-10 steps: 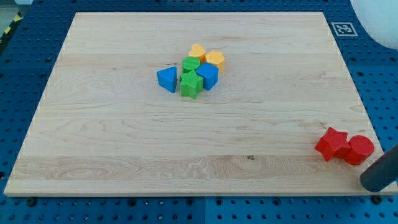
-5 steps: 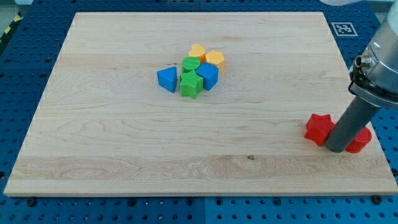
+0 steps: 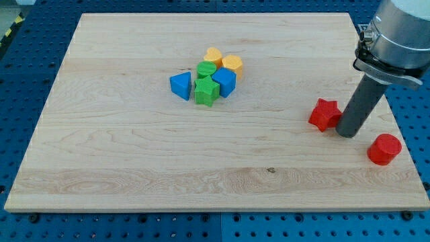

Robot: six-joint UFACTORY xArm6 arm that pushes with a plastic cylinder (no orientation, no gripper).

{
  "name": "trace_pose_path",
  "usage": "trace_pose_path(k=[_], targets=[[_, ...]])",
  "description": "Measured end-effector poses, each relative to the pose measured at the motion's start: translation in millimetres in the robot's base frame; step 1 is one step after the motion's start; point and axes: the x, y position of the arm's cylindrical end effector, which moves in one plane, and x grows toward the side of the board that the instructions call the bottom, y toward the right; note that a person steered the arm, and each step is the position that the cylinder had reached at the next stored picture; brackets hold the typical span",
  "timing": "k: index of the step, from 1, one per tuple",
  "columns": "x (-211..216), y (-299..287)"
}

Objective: Move the red star below the green star

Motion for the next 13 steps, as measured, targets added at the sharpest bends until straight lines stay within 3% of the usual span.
trace_pose_path(k=[4, 5, 8, 13], targets=[[-2.2, 28.2], [-19.9, 25.2], [-21.7, -37.5], [-20.2, -61.3]])
